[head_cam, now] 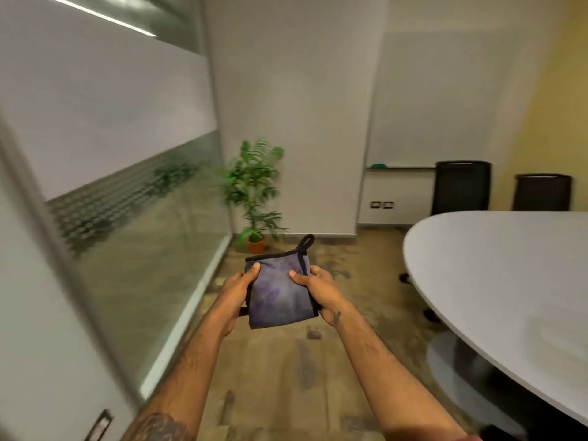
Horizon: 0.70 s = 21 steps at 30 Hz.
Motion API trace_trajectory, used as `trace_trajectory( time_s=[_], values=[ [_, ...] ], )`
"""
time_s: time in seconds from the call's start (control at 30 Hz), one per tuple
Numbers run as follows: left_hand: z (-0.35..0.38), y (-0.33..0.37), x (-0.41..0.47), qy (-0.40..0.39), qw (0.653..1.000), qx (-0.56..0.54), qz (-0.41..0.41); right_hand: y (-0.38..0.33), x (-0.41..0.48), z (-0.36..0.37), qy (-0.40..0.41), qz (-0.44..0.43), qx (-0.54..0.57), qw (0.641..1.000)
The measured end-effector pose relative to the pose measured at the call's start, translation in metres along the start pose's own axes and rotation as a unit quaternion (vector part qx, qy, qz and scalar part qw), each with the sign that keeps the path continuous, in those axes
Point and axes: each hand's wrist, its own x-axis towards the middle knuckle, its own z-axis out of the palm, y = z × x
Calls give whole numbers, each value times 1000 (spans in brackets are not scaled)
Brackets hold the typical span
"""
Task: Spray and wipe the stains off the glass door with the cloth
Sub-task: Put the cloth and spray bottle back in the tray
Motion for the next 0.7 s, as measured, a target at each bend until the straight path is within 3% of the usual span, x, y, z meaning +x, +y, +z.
trace_trajectory(
  time_s=[0.3, 0.53, 0.7],
  values=[
    [161, 7, 66, -182, 982, 49, -14, -16, -3, -146, 186, -25, 7, 982],
    [282, -4, 56, -302, 949, 75, -47, -14, -52, -246, 329, -39, 3, 943],
    [356, -15, 36, -369, 924, 79, -59, -5, -84, -314, 381, -29, 6, 924]
  ],
)
